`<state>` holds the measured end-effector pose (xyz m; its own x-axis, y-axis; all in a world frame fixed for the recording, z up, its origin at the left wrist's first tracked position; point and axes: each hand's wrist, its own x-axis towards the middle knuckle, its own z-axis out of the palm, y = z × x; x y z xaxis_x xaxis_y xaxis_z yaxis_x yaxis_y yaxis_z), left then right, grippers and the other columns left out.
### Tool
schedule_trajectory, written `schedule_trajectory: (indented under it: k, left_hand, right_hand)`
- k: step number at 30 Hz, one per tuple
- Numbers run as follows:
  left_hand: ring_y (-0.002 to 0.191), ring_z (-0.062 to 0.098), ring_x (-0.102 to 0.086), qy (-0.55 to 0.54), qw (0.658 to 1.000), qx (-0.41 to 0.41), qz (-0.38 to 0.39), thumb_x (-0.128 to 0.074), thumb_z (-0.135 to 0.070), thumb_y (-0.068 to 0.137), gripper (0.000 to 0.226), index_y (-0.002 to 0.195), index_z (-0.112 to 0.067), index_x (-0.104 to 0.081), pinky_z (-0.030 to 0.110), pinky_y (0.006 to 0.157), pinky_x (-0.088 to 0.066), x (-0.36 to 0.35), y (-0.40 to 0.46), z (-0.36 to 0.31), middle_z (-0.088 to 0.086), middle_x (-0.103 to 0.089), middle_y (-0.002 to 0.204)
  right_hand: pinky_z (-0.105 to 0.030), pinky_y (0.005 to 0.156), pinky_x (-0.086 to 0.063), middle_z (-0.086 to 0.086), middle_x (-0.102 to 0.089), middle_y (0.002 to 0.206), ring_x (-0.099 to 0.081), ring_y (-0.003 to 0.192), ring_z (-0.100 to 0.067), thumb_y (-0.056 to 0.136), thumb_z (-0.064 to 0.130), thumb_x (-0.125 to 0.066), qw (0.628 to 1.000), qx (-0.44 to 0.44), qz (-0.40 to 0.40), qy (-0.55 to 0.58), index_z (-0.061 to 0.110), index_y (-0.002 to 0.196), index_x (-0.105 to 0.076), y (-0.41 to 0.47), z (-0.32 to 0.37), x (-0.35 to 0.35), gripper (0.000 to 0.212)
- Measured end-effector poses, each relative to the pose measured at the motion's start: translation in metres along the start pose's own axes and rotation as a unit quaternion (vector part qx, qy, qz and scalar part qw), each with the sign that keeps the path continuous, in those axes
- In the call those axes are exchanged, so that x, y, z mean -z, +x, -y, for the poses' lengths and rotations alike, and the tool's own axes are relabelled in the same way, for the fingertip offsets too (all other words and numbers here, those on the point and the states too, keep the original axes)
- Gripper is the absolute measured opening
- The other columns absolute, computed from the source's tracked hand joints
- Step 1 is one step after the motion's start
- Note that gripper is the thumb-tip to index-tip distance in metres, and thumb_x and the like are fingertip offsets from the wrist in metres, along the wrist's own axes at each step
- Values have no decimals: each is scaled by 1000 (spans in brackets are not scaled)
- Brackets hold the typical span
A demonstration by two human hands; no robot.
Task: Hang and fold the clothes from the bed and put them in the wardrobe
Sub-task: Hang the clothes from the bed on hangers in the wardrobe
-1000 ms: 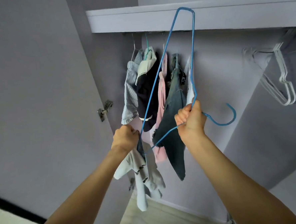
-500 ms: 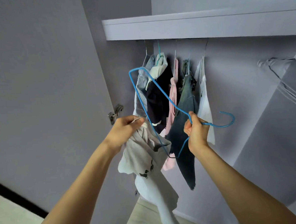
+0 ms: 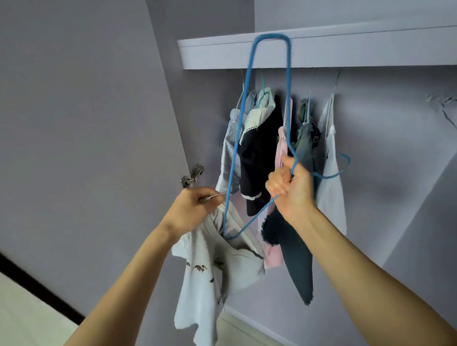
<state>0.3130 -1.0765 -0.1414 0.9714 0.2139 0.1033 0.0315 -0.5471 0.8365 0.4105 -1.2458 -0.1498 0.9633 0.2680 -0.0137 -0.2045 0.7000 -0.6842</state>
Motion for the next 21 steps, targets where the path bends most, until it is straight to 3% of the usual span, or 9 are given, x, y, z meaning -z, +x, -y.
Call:
schedule_trajectory:
  k: [4, 6, 8, 9, 11, 14, 17, 19, 21]
  left_hand:
    - [74, 11, -45, -91, 996, -12, -25, -61, -11, 91, 15, 77, -9, -65, 22, 70, -38, 15, -7, -12, 4, -54, 76]
    - [71, 12, -48, -132, 990, -5, -43, -65, -19, 88, 14, 78, -9, -64, 23, 66, -41, 27, -10, -12, 3, -55, 74]
    - [66, 10, -51, -138, 988, 2, -66, -64, -23, 81, 13, 75, -11, -65, 20, 60, -43, 41, -13, -8, -3, -59, 68]
    - [66, 10, -52, -102, 991, 7, -83, -64, -18, 81, 8, 74, -14, -66, 17, 59, -43, 46, -14, -5, -7, -61, 66]
    - [73, 14, -57, 72, 989, 27, -122, -59, -5, 85, 19, 74, -18, -66, 18, 65, -44, 51, -12, 8, -10, -64, 69]
    - [93, 28, -59, 287, 947, 81, -122, -53, -4, 83, 24, 94, -18, -70, 30, 78, -44, 49, -14, 24, 3, -68, 96]
    - [91, 27, -56, 317, 934, 114, -116, -51, -4, 80, 29, 96, -20, -69, 29, 73, -41, 48, -16, 34, 4, -65, 102]
    - [88, 25, -55, 302, 937, 127, -123, -53, -10, 80, 24, 93, -24, -68, 28, 72, -40, 45, -15, 31, 0, -65, 99]
    - [90, 27, -56, 305, 936, 128, -120, -54, -18, 82, 20, 92, -27, -68, 28, 71, -40, 37, -12, 24, -1, -66, 96]
  right_hand:
    - [-18, 40, -23, 11, -29, 34, -25, 32, -2, 93, 7, -52, 983, 32, -91, -156, 17, 43, -37, 5, -30, 13, 53]
    - [-22, 46, -29, 10, -36, 34, -32, 35, -2, 92, 7, -55, 955, 78, -120, -258, 13, 49, -39, 5, -43, 30, 46]
    - [-28, 54, -34, -1, -45, 43, -42, 46, -11, 93, 11, -55, 921, 132, -123, -345, 11, 51, -42, 8, -47, 46, 44]
    - [-30, 57, -35, -8, -45, 48, -43, 51, -16, 93, 13, -54, 903, 155, -125, -382, 11, 52, -41, 10, -46, 51, 44]
    - [-31, 57, -29, -7, -40, 49, -40, 56, -20, 94, 13, -52, 862, 205, -124, -447, 14, 53, -35, 13, -40, 54, 45]
    - [-30, 57, -19, -11, -45, 51, -45, 61, -30, 95, 11, -49, 801, 261, -109, -528, 12, 57, -34, 19, -30, 52, 41]
    - [-33, 54, -22, -26, -55, 61, -53, 61, -40, 96, 18, -48, 706, 303, -100, -633, 6, 62, -40, 24, -24, 54, 37]
    - [-31, 46, -35, -18, -51, 48, -50, 45, -37, 92, 24, -48, 636, 350, -61, -685, 5, 56, -43, 24, -21, 50, 40]
    - [-28, 45, -39, -11, -44, 39, -43, 35, -33, 88, 26, -50, 593, 389, -8, -705, 7, 52, -42, 21, -19, 42, 41]
